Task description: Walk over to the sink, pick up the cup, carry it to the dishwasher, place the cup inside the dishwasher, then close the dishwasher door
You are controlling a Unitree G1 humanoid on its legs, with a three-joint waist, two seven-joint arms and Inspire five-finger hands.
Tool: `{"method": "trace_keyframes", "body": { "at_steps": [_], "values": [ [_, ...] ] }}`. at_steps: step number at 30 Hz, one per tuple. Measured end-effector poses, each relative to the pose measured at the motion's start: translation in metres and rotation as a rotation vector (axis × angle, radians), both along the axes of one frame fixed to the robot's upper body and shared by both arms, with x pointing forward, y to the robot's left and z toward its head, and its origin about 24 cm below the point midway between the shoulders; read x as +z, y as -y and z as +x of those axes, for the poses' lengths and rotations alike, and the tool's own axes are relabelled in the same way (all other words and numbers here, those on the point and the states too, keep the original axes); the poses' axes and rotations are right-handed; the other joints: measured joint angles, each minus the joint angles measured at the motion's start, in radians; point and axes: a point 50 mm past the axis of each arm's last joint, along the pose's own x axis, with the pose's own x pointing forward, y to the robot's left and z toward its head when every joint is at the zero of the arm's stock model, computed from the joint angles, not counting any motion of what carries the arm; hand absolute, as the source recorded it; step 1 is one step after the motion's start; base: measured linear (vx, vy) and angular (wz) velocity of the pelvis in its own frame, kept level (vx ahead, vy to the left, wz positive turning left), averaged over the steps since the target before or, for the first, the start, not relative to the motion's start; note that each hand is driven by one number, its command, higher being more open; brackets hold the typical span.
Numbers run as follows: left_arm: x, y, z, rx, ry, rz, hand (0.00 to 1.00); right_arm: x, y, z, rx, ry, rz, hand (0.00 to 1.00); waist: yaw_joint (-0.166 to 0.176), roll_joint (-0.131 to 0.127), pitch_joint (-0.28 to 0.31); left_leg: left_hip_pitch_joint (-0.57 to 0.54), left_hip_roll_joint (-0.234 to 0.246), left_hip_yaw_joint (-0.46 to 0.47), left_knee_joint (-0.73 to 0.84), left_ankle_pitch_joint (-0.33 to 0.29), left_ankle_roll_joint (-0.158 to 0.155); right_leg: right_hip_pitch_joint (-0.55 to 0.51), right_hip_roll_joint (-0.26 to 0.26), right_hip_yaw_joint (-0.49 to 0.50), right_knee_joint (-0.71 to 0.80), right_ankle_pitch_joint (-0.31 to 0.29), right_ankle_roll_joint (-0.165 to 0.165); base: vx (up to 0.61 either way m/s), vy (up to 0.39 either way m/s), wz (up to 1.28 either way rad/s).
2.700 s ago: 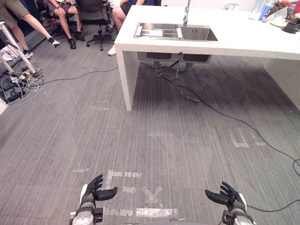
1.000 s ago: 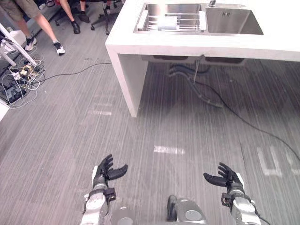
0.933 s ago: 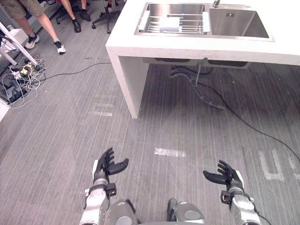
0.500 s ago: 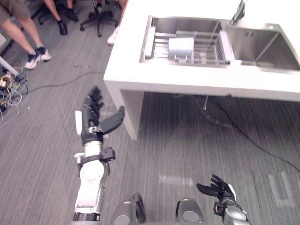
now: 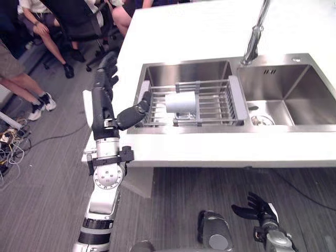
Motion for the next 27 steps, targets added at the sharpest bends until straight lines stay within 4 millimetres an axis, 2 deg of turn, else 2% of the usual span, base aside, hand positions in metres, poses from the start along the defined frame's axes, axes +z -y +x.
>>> {"method": "trace_keyframes", "body": {
  "at_steps": [1, 2, 4, 5, 6, 8, 9, 13, 20, 27],
  "values": [
    [0.003, 0.003, 0.001, -0.015, 0.011, 0.037, 0.90, -0.001, 0.000, -0.002, 0.000, -0.004, 0.002, 0.90, 0.001, 0.000, 0.000, -0.021, -0.001, 0.014, -0.017, -0.010, 0.009, 0.016, -0.001, -0.005, -0.018, 0.003, 0.004, 0.11, -0.013, 0.13],
    [0.007, 0.006, 0.002, -0.036, 0.030, 0.110, 0.90, -0.001, -0.001, -0.002, 0.003, -0.005, 0.006, 0.90, 0.007, 0.000, 0.000, -0.054, -0.012, 0.039, -0.092, -0.021, 0.028, 0.034, -0.002, -0.006, -0.042, 0.007, 0.010, 0.17, 0.039, 0.04],
    [0.009, 0.009, 0.003, -0.055, 0.035, 0.184, 0.90, -0.002, -0.002, -0.002, 0.005, -0.005, 0.014, 0.90, 0.009, 0.000, -0.001, -0.078, -0.054, 0.042, -0.268, -0.019, 0.042, 0.052, -0.002, -0.003, -0.067, 0.011, 0.021, 0.16, 0.077, -0.07],
    [0.006, 0.015, 0.004, -0.078, 0.025, 0.237, 0.90, -0.001, -0.003, -0.001, 0.014, -0.003, 0.020, 0.90, 0.009, 0.008, -0.004, -0.077, -0.093, 0.033, -0.470, 0.064, 0.055, 0.056, 0.006, 0.002, -0.075, 0.014, 0.043, 0.16, 0.136, -0.17],
    [0.004, 0.018, 0.005, -0.095, 0.016, 0.270, 0.90, -0.001, -0.003, -0.001, 0.017, -0.002, 0.022, 0.90, 0.012, 0.025, -0.008, -0.074, -0.105, 0.021, -0.536, 0.156, 0.083, 0.056, 0.015, 0.013, -0.072, 0.015, 0.059, 0.19, 0.159, -0.27],
    [-0.004, 0.021, 0.008, -0.105, -0.029, 0.331, 0.90, -0.003, -0.008, -0.001, 0.021, 0.000, 0.041, 0.90, 0.012, 0.002, -0.009, -0.043, -0.131, 0.039, -0.583, 0.164, 0.086, 0.060, 0.009, 0.033, -0.090, 0.024, 0.083, 0.16, 0.094, -0.18],
    [-0.012, 0.023, 0.012, -0.113, -0.073, 0.378, 0.90, -0.003, -0.010, -0.001, 0.020, 0.008, 0.051, 0.90, 0.007, -0.002, -0.008, -0.039, -0.144, 0.048, -0.608, 0.168, 0.091, 0.064, 0.004, 0.037, -0.119, 0.040, 0.094, 0.19, 0.097, -0.07],
    [-0.027, 0.031, 0.019, -0.154, -0.166, 0.485, 0.90, -0.007, -0.015, -0.008, 0.002, -0.001, 0.074, 0.90, -0.001, -0.003, -0.009, 0.012, -0.170, 0.066, -0.659, 0.169, 0.093, 0.105, 0.004, 0.069, -0.171, 0.051, 0.104, 0.18, 0.099, -0.11],
    [-0.014, 0.059, 0.022, -0.240, -0.084, 0.590, 0.90, -0.012, -0.026, -0.010, -0.001, -0.006, 0.106, 0.90, -0.023, -0.004, -0.011, 0.040, -0.171, 0.080, -0.715, 0.170, 0.090, 0.114, 0.022, 0.100, -0.210, 0.054, 0.108, 0.05, 0.001, -0.07],
    [-0.022, 0.065, 0.033, -0.207, -0.105, 0.711, 0.90, -0.014, -0.031, -0.011, -0.004, -0.009, 0.120, 0.90, -0.045, -0.006, -0.027, 0.047, -0.176, 0.096, -0.757, 0.187, 0.090, 0.097, 0.031, 0.123, -0.229, 0.071, 0.110, 0.00, 0.005, -0.11]
  ]
}}
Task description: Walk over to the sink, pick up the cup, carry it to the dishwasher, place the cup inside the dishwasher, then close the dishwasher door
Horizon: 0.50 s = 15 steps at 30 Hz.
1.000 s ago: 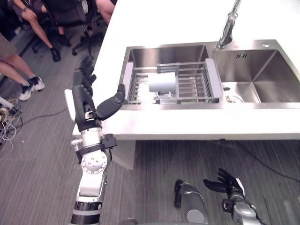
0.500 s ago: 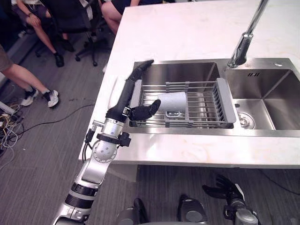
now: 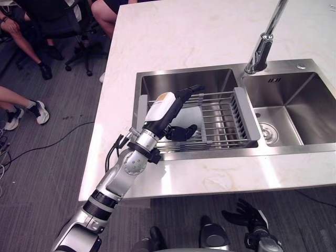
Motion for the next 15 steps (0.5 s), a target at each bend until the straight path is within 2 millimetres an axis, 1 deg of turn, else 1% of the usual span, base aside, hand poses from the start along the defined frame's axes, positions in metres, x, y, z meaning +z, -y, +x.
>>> {"method": "trace_keyframes", "body": {
  "at_steps": [4, 7, 11, 12, 15],
  "values": [
    [-0.009, -0.005, 0.008, 0.048, -0.024, 0.067, 0.90, -0.002, -0.005, -0.001, 0.004, -0.004, 0.011, 0.90, -0.004, -0.005, -0.002, -0.001, -0.003, 0.014, -0.010, 0.005, 0.002, -0.011, 0.002, 0.015, -0.011, 0.013, 0.004, -0.03, 0.014, -0.10],
    [-0.016, -0.011, 0.016, 0.084, -0.050, 0.109, 0.90, -0.002, -0.005, -0.001, 0.004, -0.005, 0.010, 0.90, -0.008, -0.006, -0.003, -0.006, -0.005, 0.024, -0.020, 0.010, 0.006, -0.019, 0.004, 0.024, -0.027, 0.027, 0.006, -0.03, 0.016, -0.10],
    [-0.013, -0.017, 0.025, 0.121, -0.047, 0.150, 0.90, -0.003, -0.005, -0.003, 0.002, -0.009, 0.011, 0.90, -0.017, -0.012, -0.005, -0.013, -0.011, 0.030, -0.033, 0.018, 0.010, -0.031, 0.004, 0.030, -0.039, 0.038, 0.010, -0.02, 0.015, -0.05],
    [-0.014, -0.022, 0.029, 0.146, -0.046, 0.189, 0.90, -0.002, -0.005, -0.002, 0.003, -0.005, 0.011, 0.90, -0.025, -0.014, -0.005, -0.018, -0.012, 0.034, -0.034, 0.018, 0.010, -0.040, 0.003, 0.035, -0.039, 0.040, 0.011, 0.00, 0.018, -0.08],
    [-0.015, -0.029, 0.035, 0.172, -0.061, 0.243, 0.90, -0.002, -0.005, -0.002, 0.003, -0.005, 0.011, 0.90, -0.033, -0.016, -0.005, -0.028, -0.015, 0.036, -0.034, 0.018, 0.010, -0.053, 0.002, 0.041, -0.039, 0.043, 0.012, 0.01, 0.015, -0.06]
  ]
}}
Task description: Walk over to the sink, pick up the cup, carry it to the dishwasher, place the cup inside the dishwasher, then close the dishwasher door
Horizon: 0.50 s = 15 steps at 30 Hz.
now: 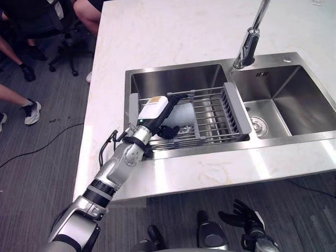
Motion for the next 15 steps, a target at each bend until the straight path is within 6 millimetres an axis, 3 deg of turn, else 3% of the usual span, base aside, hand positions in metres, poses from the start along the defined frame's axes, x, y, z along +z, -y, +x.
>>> {"method": "trace_keyframes", "body": {
  "at_steps": [3, 4, 6, 15],
  "values": [
    [0.005, 0.000, 0.005, 0.002, 0.016, 0.044, 0.90, 0.000, -0.001, 0.000, 0.000, 0.000, 0.003, 0.90, -0.005, -0.006, 0.002, -0.004, 0.000, 0.000, 0.000, 0.000, 0.000, -0.003, 0.000, 0.001, -0.001, 0.001, 0.000, 0.01, 0.004, -0.01],
    [0.007, 0.002, 0.007, -0.003, 0.028, 0.077, 0.30, 0.000, -0.001, 0.001, 0.001, 0.003, 0.004, 0.90, -0.007, -0.009, 0.002, -0.004, -0.001, 0.000, 0.000, 0.000, 0.000, -0.004, 0.000, 0.001, -0.001, 0.001, 0.000, -0.02, 0.021, -0.08],
    [0.021, 0.002, 0.018, -0.004, 0.063, 0.190, 0.30, 0.004, -0.004, 0.015, 0.015, 0.036, 0.006, 0.90, -0.023, -0.014, 0.003, -0.019, 0.000, 0.010, 0.002, -0.001, 0.001, -0.019, 0.003, 0.015, -0.016, 0.018, -0.001, -0.03, 0.024, -0.15],
    [0.026, 0.002, 0.021, -0.012, 0.060, 0.182, 0.30, 0.003, -0.007, 0.015, 0.015, 0.039, 0.014, 0.90, -0.029, -0.022, 0.008, -0.018, -0.001, 0.013, 0.004, -0.003, 0.004, -0.016, 0.004, 0.024, -0.032, 0.030, 0.001, 0.00, 0.006, -0.03]
  ]
}}
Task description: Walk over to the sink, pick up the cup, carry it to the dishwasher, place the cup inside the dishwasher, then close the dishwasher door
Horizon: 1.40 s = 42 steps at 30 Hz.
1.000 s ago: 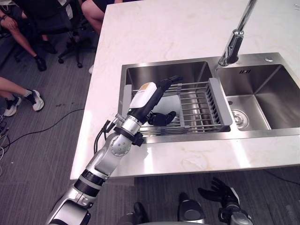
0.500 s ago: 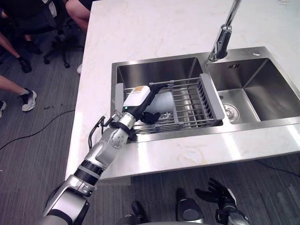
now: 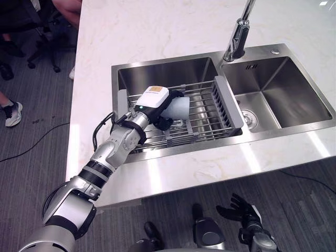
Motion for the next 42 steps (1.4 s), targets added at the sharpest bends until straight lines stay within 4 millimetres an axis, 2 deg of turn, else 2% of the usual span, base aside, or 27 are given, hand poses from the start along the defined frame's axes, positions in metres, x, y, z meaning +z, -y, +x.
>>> {"method": "trace_keyframes", "body": {
  "at_steps": [4, 6, 9, 13, 20, 24, 29, 31, 33, 36, 37, 38, 39, 40, 41, 42],
  "values": [
    [0.002, 0.003, -0.005, -0.023, -0.010, -0.059, 0.30, -0.001, -0.002, -0.002, -0.003, -0.005, 0.007, 0.90, 0.001, -0.001, 0.000, 0.014, 0.000, -0.002, 0.000, -0.002, 0.002, 0.019, 0.000, -0.003, -0.007, 0.000, 0.000, 0.00, 0.000, 0.00],
    [0.003, 0.009, -0.014, -0.064, -0.009, -0.130, 0.30, -0.002, -0.002, -0.004, -0.005, -0.009, 0.007, 0.90, 0.004, -0.001, 0.001, 0.029, 0.000, -0.003, 0.000, -0.006, 0.001, 0.038, 0.000, -0.005, -0.015, 0.001, 0.001, 0.00, 0.000, 0.00],
    [0.002, 0.016, -0.034, -0.098, -0.025, -0.412, 0.30, -0.003, -0.003, -0.005, -0.008, -0.012, 0.010, 0.90, 0.008, -0.001, 0.001, 0.042, 0.000, -0.010, 0.000, -0.011, 0.002, 0.059, -0.001, -0.012, -0.022, 0.000, 0.002, 0.00, 0.007, 0.04],
    [-0.001, 0.008, -0.056, -0.073, -0.049, -0.825, 0.30, -0.004, -0.005, -0.007, -0.018, -0.017, 0.016, 0.90, 0.023, 0.000, 0.000, 0.052, 0.001, -0.012, -0.001, -0.012, 0.002, 0.071, 0.001, -0.015, -0.025, 0.000, 0.002, 0.00, 0.001, 0.01],
    [-0.010, -0.009, -0.084, -0.057, -0.082, -1.224, 0.30, -0.007, -0.004, -0.017, -0.041, -0.042, 0.007, 0.90, 0.063, 0.000, -0.003, 0.072, 0.001, -0.017, -0.010, -0.012, 0.001, 0.095, 0.002, -0.021, -0.035, -0.001, 0.003, 0.00, 0.000, 0.01],
    [-0.019, -0.012, -0.097, -0.048, -0.123, -1.361, 0.30, -0.007, -0.004, -0.017, -0.050, -0.039, 0.012, 0.90, 0.074, 0.000, -0.009, 0.078, 0.000, -0.018, -0.010, -0.014, -0.002, 0.104, 0.003, -0.023, -0.039, -0.001, 0.003, 0.00, 0.000, 0.00],
    [-0.031, -0.014, -0.112, -0.019, -0.170, -1.435, 0.30, -0.006, -0.003, -0.017, -0.063, -0.035, 0.006, 0.90, 0.093, 0.000, -0.022, 0.071, 0.011, -0.004, 0.037, -0.044, -0.002, 0.104, 0.004, -0.006, -0.029, -0.001, 0.003, 0.00, 0.007, -0.10],
    [-0.033, -0.014, -0.114, -0.016, -0.178, -1.454, 0.30, -0.005, -0.004, -0.014, -0.060, -0.028, 0.004, 0.90, 0.099, 0.000, -0.022, 0.032, 0.026, 0.000, 0.111, -0.078, 0.002, 0.071, 0.004, 0.008, 0.011, -0.001, 0.003, -0.07, 0.009, -0.12],
    [-0.028, -0.014, -0.115, -0.038, -0.160, -1.457, 0.30, -0.002, -0.006, -0.005, -0.041, -0.004, -0.002, 0.90, 0.100, -0.006, -0.021, -0.058, 0.043, 0.002, 0.209, -0.110, 0.013, -0.005, -0.003, 0.014, 0.060, 0.001, 0.006, -0.14, 0.008, -0.07],
    [-0.026, -0.015, -0.115, -0.043, -0.155, -1.452, 0.30, -0.003, -0.011, -0.004, -0.017, -0.008, -0.005, 0.90, 0.099, -0.015, -0.016, -0.113, 0.052, -0.001, 0.274, -0.128, 0.032, -0.048, -0.006, 0.015, 0.087, 0.023, 0.034, -0.16, 0.021, -0.04],
    [-0.026, -0.015, -0.115, -0.047, -0.155, -1.452, 0.30, -0.003, -0.012, -0.002, -0.016, -0.005, -0.004, 0.90, 0.107, -0.014, -0.017, -0.128, 0.063, 0.005, 0.269, -0.125, 0.051, -0.040, -0.002, 0.020, 0.064, 0.033, 0.063, -0.14, 0.032, 0.00],
    [-0.025, -0.015, -0.115, -0.051, -0.151, -1.452, 0.30, -0.002, -0.013, -0.001, -0.014, -0.003, -0.002, 0.90, 0.108, -0.016, -0.013, -0.134, 0.067, 0.005, 0.271, -0.124, 0.065, -0.054, -0.004, 0.018, 0.141, -0.018, 0.055, -0.17, 0.013, 0.14],
    [-0.028, -0.017, -0.116, -0.041, -0.156, -1.448, 0.30, -0.004, -0.016, -0.003, -0.002, -0.016, -0.001, 0.90, 0.114, -0.025, -0.012, -0.136, 0.066, -0.006, 0.272, -0.112, 0.069, -0.070, -0.008, 0.010, 0.340, -0.114, 0.044, -0.11, -0.038, 0.20],
    [-0.031, -0.020, -0.118, -0.024, -0.159, -1.449, 0.30, -0.005, -0.017, -0.004, 0.006, -0.022, 0.001, 0.90, 0.126, -0.032, -0.017, -0.136, 0.066, -0.008, 0.274, -0.097, 0.061, -0.056, -0.002, 0.001, 0.423, -0.156, 0.059, -0.13, -0.087, 0.15],
    [-0.034, -0.024, -0.121, -0.002, -0.158, -1.453, 0.30, -0.005, -0.019, -0.004, 0.015, -0.021, 0.002, 0.90, 0.146, -0.040, -0.022, -0.155, 0.066, -0.010, 0.287, -0.088, 0.059, -0.020, 0.009, 0.002, 0.438, -0.193, 0.057, -0.16, -0.138, 0.01],
    [-0.034, -0.026, -0.122, 0.006, -0.149, -1.457, 0.30, -0.004, -0.018, -0.001, 0.020, -0.013, -0.001, 0.90, 0.163, -0.042, -0.024, -0.188, 0.069, -0.012, 0.305, -0.081, 0.058, -0.005, 0.020, 0.014, 0.375, -0.216, 0.042, -0.17, -0.142, 0.05]
  ]
}}
